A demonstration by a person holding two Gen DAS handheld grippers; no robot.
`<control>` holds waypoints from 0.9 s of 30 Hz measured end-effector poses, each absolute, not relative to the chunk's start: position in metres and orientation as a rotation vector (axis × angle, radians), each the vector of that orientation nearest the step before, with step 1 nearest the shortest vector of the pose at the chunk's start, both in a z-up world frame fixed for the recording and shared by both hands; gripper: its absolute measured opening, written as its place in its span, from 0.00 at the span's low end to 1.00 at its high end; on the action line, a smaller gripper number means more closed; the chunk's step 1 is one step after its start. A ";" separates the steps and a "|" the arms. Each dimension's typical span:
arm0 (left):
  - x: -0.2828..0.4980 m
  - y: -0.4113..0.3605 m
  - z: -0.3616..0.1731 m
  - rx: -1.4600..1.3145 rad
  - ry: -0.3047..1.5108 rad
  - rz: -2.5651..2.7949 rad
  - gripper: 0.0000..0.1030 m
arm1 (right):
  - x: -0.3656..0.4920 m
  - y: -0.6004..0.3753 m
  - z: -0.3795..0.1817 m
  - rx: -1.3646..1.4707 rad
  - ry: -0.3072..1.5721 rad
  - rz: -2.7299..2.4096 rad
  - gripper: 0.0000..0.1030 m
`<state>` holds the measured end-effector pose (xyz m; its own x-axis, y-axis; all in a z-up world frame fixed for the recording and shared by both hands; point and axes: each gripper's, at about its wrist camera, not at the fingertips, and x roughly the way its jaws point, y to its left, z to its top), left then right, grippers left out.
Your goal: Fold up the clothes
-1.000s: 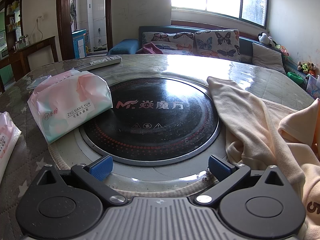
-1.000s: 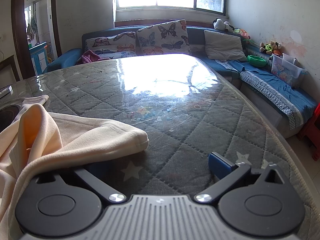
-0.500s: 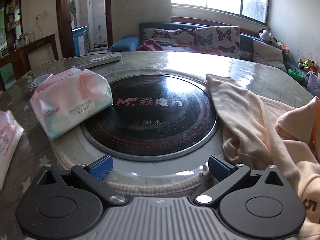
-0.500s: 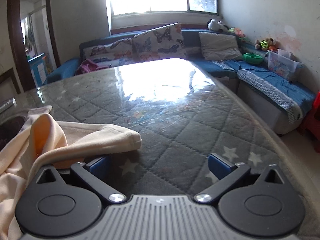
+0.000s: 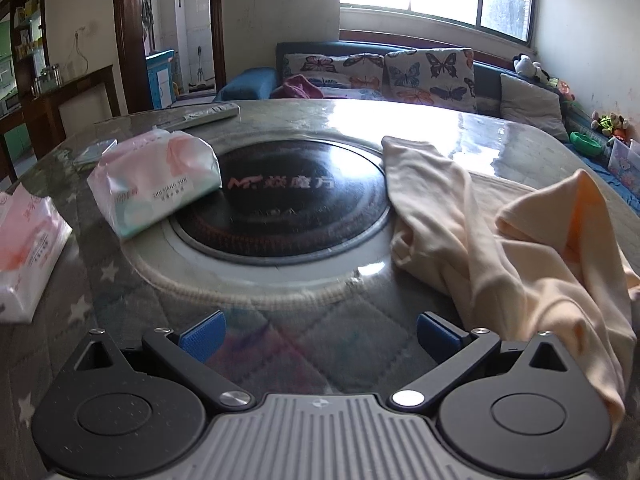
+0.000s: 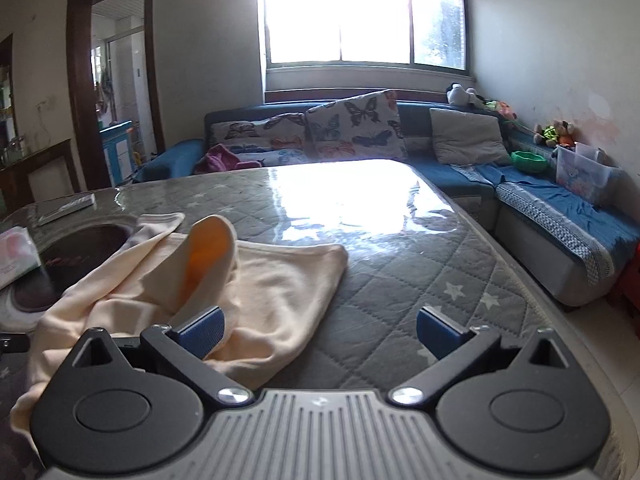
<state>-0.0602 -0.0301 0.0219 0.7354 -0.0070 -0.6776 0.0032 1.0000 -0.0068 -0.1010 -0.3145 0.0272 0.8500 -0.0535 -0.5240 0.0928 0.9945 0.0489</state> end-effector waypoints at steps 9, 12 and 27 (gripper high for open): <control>-0.076 -0.046 0.025 0.044 0.752 -0.039 1.00 | -0.112 -0.291 0.024 0.047 0.594 -0.013 1.00; -0.078 -0.051 0.030 0.049 0.760 -0.048 1.00 | -0.115 -0.288 0.025 0.041 0.599 0.002 1.00; -0.082 -0.069 0.049 0.108 0.749 -0.066 1.00 | -0.120 -0.286 0.022 0.059 0.596 0.045 1.00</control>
